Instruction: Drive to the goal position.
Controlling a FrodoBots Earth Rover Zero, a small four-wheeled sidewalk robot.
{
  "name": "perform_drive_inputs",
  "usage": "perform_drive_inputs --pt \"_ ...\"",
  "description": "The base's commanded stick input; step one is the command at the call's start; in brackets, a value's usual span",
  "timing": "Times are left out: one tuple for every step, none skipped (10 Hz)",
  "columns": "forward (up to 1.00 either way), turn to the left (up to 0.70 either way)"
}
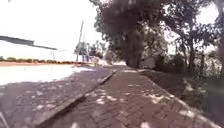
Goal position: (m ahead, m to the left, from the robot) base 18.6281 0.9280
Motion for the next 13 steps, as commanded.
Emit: perform_drive_inputs --pt "0.85 0.00" --pt "0.85 0.00" --pt "0.85 -0.04" --pt "0.85 -0.08" --pt "0.85 -0.34" --pt "0.85 -0.34" --pt "0.85 0.00" --pt "0.85 0.00" --pt "0.85 0.00" --pt "0.85 0.00" --pt "0.85 -0.34" --pt "0.85 -0.34" --pt "0.85 -0.29"
